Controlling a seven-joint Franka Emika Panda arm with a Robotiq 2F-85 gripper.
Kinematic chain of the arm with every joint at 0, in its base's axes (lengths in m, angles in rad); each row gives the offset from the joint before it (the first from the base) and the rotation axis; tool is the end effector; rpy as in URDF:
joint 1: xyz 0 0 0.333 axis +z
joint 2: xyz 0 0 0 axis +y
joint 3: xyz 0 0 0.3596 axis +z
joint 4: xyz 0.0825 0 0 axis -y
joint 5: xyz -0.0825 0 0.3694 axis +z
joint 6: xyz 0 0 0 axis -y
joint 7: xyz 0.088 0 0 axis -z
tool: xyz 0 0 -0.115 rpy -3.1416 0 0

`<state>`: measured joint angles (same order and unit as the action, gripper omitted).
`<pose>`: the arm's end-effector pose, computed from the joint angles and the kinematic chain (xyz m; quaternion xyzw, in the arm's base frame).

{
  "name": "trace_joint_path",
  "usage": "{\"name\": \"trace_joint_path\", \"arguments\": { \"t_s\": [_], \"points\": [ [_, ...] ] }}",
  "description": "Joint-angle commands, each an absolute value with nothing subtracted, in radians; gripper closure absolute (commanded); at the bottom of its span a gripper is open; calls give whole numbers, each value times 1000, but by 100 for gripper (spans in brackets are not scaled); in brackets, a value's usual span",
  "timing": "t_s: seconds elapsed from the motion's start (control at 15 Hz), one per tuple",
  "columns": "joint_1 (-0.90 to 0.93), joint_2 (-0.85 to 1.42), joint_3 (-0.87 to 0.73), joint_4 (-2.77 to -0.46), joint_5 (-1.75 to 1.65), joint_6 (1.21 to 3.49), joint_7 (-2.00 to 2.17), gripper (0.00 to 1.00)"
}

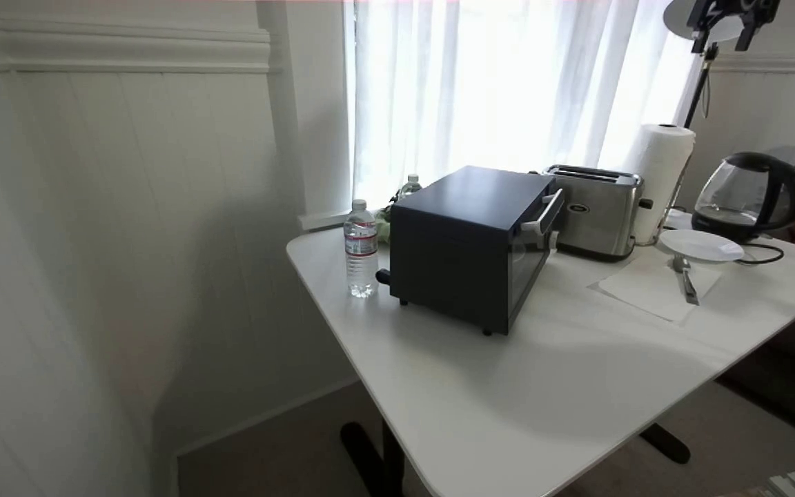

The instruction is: Move the orange packet to the right

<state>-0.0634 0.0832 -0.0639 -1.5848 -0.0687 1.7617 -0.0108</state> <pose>0.5807 -0.0793 0.6249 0.9968 -0.0530 0.0442 0.0398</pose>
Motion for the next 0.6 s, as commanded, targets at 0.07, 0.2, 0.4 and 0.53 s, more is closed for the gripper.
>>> {"name": "trace_joint_path", "arguments": {
  "t_s": [0.07, 0.2, 0.4, 0.53],
  "points": [
    [-56, -67, -44, -1699, 46, 1685, -189, 0],
    [-49, -113, -43, -1743, 87, 1683, -283, 0],
    [-44, -70, -45, -1690, 55, 1680, -244, 0],
    [-43, -85, -46, -1707, 58, 1680, -256, 0]
  ]
}}
